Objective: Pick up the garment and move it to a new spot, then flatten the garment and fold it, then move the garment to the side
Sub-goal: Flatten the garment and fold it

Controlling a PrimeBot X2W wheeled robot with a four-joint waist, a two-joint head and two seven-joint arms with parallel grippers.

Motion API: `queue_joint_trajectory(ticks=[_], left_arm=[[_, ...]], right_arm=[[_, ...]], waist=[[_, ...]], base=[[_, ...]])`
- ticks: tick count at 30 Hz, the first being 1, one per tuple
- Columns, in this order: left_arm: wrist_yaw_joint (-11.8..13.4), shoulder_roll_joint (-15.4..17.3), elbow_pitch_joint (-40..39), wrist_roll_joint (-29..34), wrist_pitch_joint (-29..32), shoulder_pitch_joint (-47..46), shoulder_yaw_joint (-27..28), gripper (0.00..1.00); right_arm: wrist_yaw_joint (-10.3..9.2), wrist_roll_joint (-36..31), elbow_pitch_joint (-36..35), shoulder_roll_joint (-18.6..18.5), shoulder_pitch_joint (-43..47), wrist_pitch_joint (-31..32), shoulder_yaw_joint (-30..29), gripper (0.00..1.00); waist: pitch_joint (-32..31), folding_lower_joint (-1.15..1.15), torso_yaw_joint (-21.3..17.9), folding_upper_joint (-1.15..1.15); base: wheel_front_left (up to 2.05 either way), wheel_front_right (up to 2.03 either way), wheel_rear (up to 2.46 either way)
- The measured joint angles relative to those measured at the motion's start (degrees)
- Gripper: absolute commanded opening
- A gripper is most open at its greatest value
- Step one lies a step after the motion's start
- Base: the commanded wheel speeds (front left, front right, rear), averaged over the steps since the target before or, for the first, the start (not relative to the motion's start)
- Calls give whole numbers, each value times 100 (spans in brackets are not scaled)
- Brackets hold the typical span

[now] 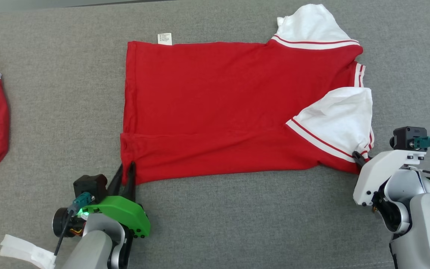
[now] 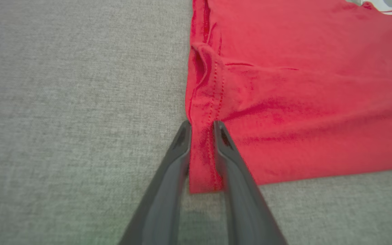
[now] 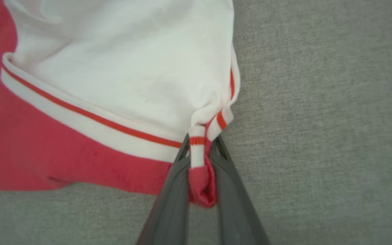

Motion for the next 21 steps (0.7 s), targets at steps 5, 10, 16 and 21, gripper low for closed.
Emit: queue_joint_trajectory(ticks=[5,10,16,21], left_arm=[[-26,-53,8,-120,-1,125,29,0],[13,-11,-142,-243,-18,498,55,0],[209,27,-662,-305,129,1031,29,0],[430,142,-1174,-332,308,1395,34,0]], right_arm=[[2,5,-147,-24,124,-85,-53,0],[3,15,-426,-18,398,-13,-159,0],[5,75,-846,52,971,237,-426,0],[5,159,-1113,97,1320,338,-516,0]], waist=[[-169,0,0,0],[-399,0,-1,0],[-676,0,30,0],[-812,0,59,0]], base=[[0,0,0],[0,0,0],[0,0,0],[0,0,0]])
